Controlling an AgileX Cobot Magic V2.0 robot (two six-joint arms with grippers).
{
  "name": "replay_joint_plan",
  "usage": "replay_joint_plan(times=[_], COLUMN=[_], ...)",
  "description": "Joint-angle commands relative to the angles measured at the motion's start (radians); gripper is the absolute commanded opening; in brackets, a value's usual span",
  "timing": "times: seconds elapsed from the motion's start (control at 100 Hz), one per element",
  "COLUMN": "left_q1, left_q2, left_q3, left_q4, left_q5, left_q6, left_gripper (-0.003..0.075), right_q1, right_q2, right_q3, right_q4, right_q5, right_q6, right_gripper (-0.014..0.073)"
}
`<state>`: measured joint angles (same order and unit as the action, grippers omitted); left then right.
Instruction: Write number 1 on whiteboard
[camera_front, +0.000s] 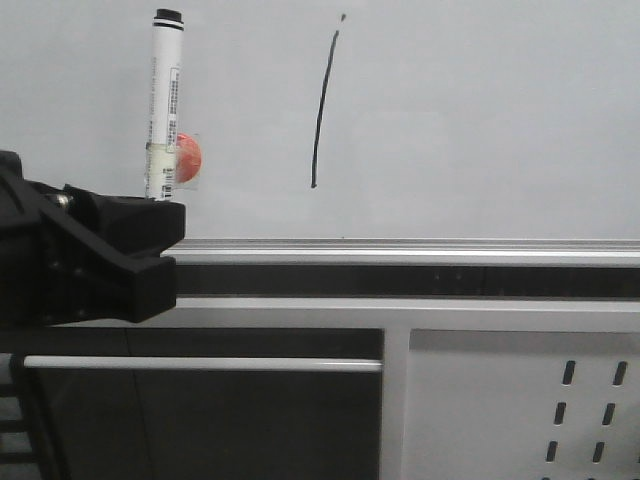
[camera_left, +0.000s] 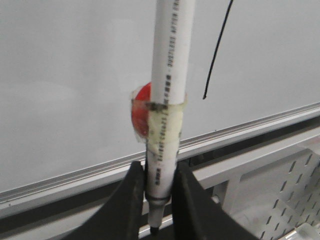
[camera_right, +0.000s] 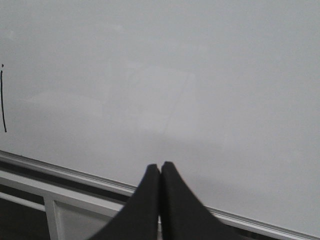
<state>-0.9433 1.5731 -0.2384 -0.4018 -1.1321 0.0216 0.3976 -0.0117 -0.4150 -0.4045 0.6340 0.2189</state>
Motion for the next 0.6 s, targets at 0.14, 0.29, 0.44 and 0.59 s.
replay_joint_plan(times=[0.14, 0.29, 0.44, 0.59], left_q1=[0.005, 0.037, 0.064, 0.084], left_q2=[-0.020, -0.020, -0.020, -0.020], left_q3=[-0.056, -0.082, -0.102, -0.108], left_q4=[-0.022, -0.031, -0.032, -0.037], left_q5=[-0.232, -0.232, -0.232, -0.232], left_q6=[0.002, 0.000, -0.001, -0.005], left_gripper=[-0.0018, -0.0018, -0.0018, -0.0018], right_q1=[-0.004, -0.004, -0.004, -0.004], right_q2=[-0.013, -0.013, -0.013, -0.013], right_q3=[-0.022, -0.022, -0.022, -0.022], right_q4=[-0.027, -0.027, -0.027, -0.027], right_q5=[-0.072, -0.072, -0.072, -0.072], right_q6=[-0.001, -0.001, -0.001, -0.001], right_gripper=[-0.0050, -0.0050, -0.0050, -0.0050])
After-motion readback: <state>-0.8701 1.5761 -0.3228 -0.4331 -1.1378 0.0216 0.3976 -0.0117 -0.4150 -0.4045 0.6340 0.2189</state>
